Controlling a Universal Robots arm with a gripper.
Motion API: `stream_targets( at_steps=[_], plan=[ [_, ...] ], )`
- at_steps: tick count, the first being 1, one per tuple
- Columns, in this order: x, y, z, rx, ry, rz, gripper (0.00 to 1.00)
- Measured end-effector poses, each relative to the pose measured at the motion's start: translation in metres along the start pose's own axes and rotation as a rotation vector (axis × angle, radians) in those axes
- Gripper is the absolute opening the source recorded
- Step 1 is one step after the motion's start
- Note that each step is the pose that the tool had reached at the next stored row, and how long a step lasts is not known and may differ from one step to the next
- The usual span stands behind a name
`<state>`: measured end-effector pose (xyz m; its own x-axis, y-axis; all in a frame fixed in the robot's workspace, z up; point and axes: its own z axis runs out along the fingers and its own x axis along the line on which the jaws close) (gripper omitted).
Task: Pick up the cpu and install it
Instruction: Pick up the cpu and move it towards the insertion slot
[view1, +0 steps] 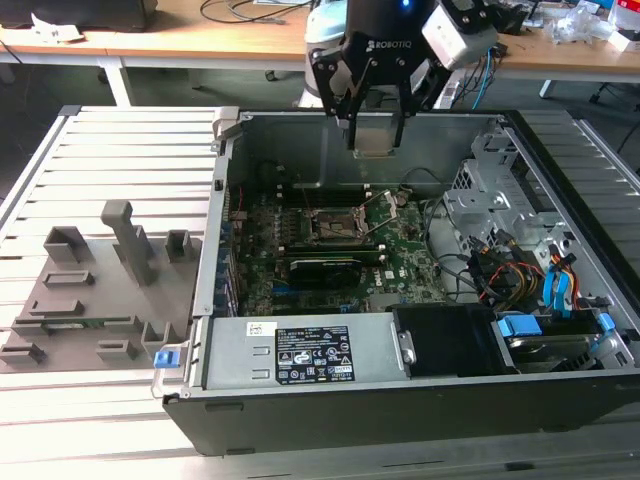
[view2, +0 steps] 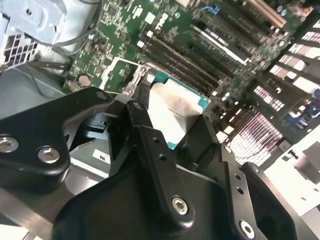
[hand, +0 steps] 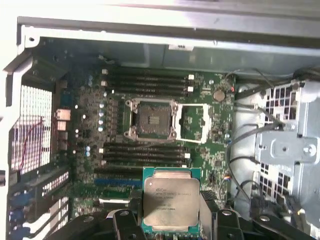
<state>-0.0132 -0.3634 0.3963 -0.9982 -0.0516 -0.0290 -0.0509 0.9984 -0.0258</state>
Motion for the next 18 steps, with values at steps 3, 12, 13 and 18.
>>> stream_targets(
  at_steps=[3, 12, 13, 18],
  plan=[
    [-0.0005, 0.0104, 0.0014, 0.0000, 0.0000, 0.000, 0.54],
    [-0.0014, 0.0348, 0.0122, 0.0001, 0.0001, 0.000, 0.54],
    [-0.0014, 0.0354, 0.0148, -0.0001, 0.0000, 0.000, 0.54],
    [0.0027, 0.0360, 0.0258, 0.0000, 0.0001, 0.000, 0.54]
  ],
)
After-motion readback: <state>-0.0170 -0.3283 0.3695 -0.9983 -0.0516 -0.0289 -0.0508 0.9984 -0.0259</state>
